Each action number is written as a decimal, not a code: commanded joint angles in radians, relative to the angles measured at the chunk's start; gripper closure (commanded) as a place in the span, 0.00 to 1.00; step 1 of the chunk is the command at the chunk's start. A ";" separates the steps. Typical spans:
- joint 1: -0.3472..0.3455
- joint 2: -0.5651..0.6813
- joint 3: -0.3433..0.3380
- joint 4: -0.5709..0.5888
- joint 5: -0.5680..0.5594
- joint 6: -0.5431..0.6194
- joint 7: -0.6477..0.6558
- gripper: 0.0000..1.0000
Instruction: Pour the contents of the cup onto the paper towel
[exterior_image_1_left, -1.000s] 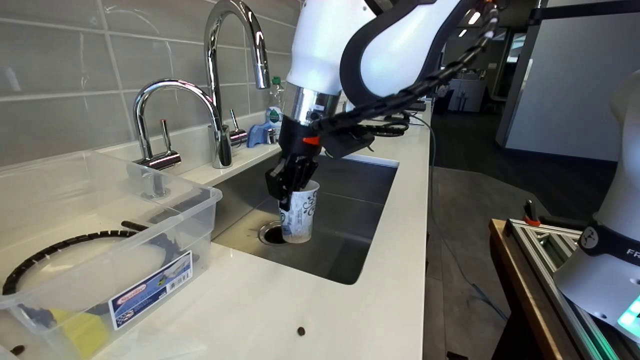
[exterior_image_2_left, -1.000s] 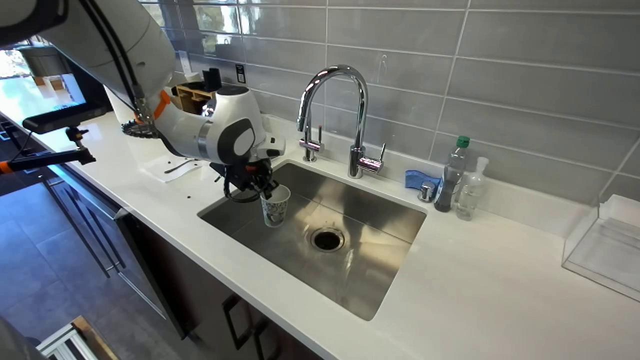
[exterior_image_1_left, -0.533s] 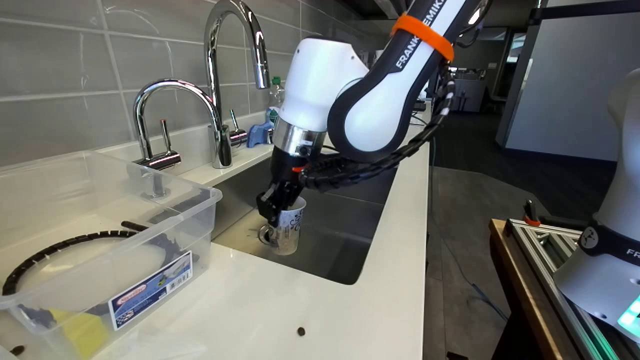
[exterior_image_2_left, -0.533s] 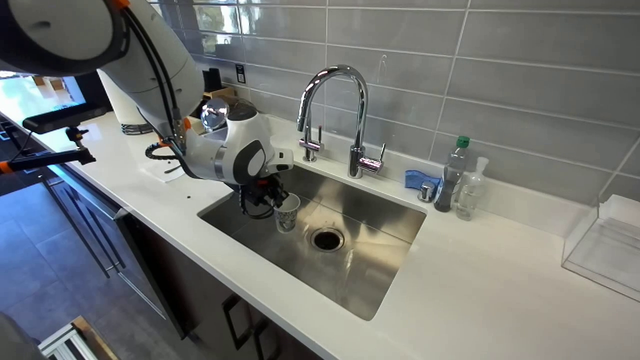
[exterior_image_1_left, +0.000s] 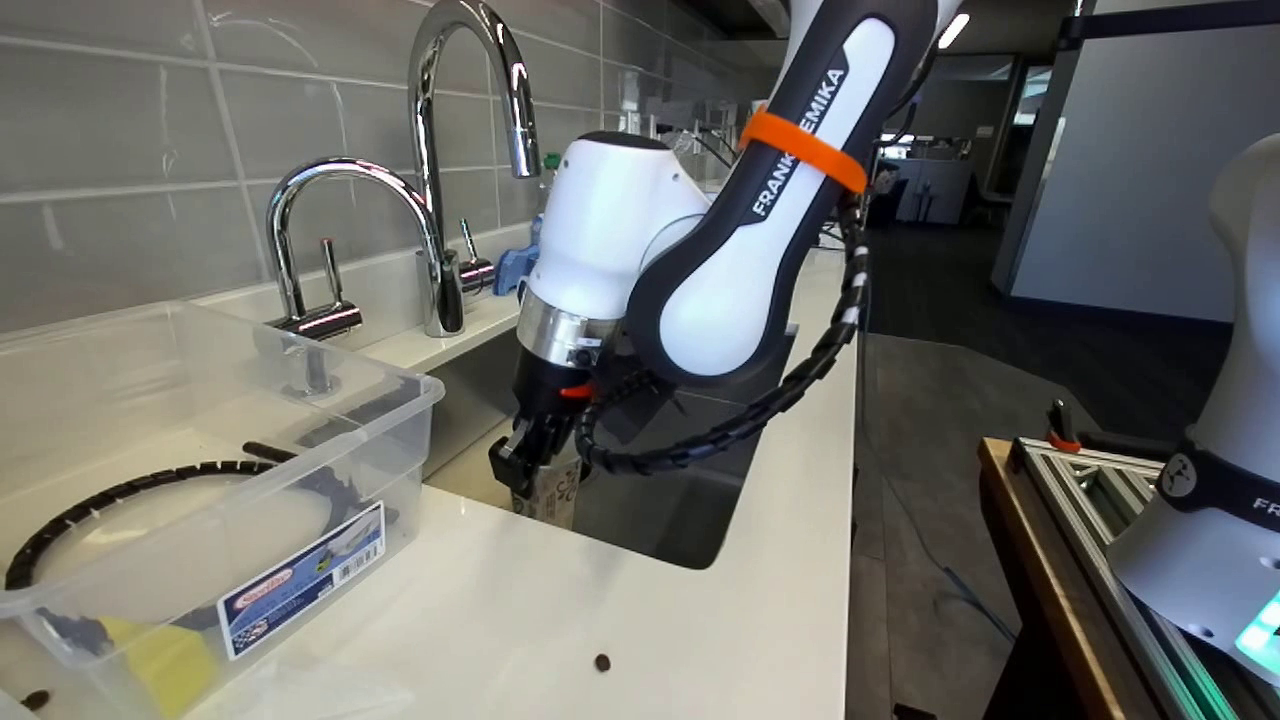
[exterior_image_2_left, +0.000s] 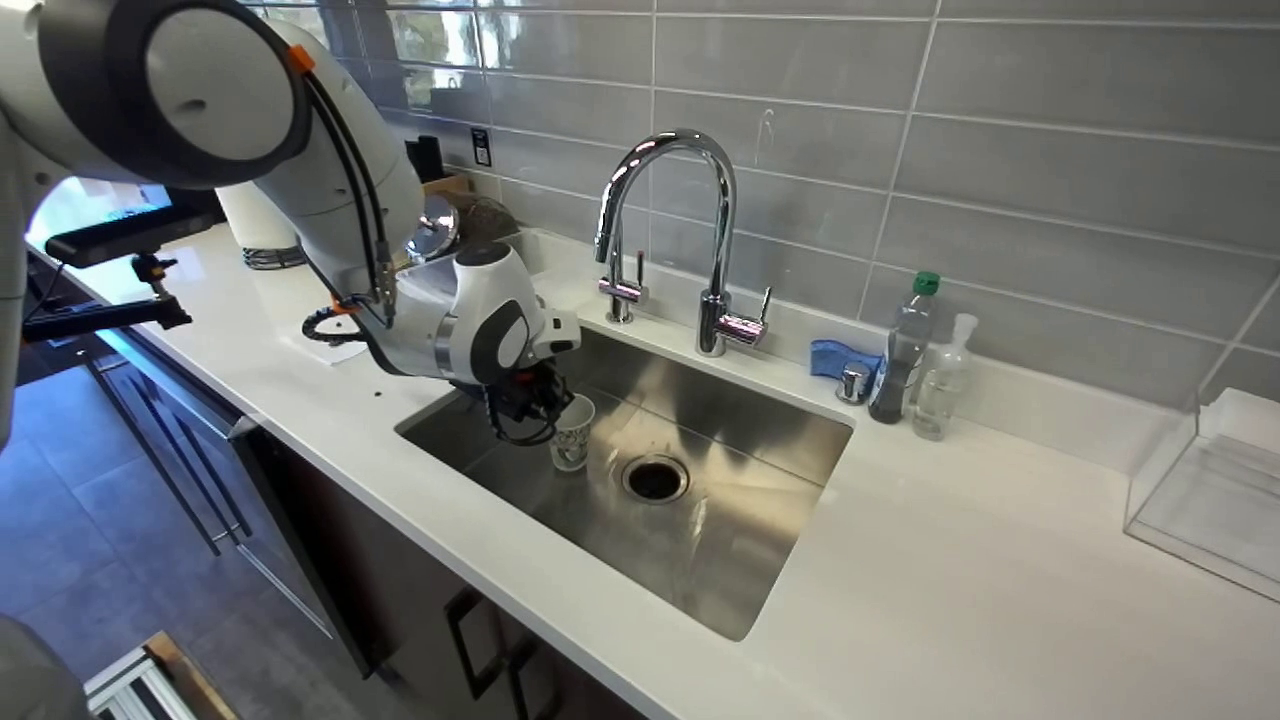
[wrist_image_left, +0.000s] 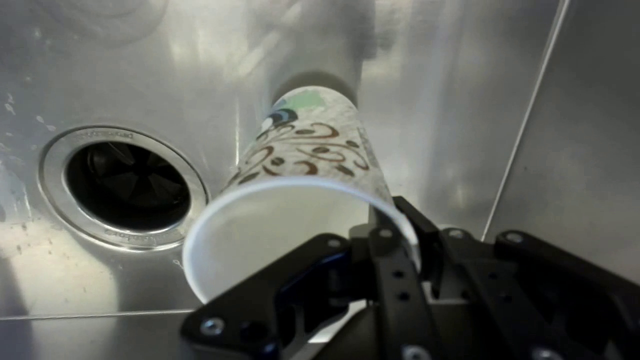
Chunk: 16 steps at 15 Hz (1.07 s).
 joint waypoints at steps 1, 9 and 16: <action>0.025 0.046 -0.031 0.037 0.002 0.017 -0.055 0.98; -0.005 0.082 -0.020 0.064 0.010 0.022 -0.136 0.98; -0.017 0.068 -0.016 0.064 0.015 0.003 -0.156 0.55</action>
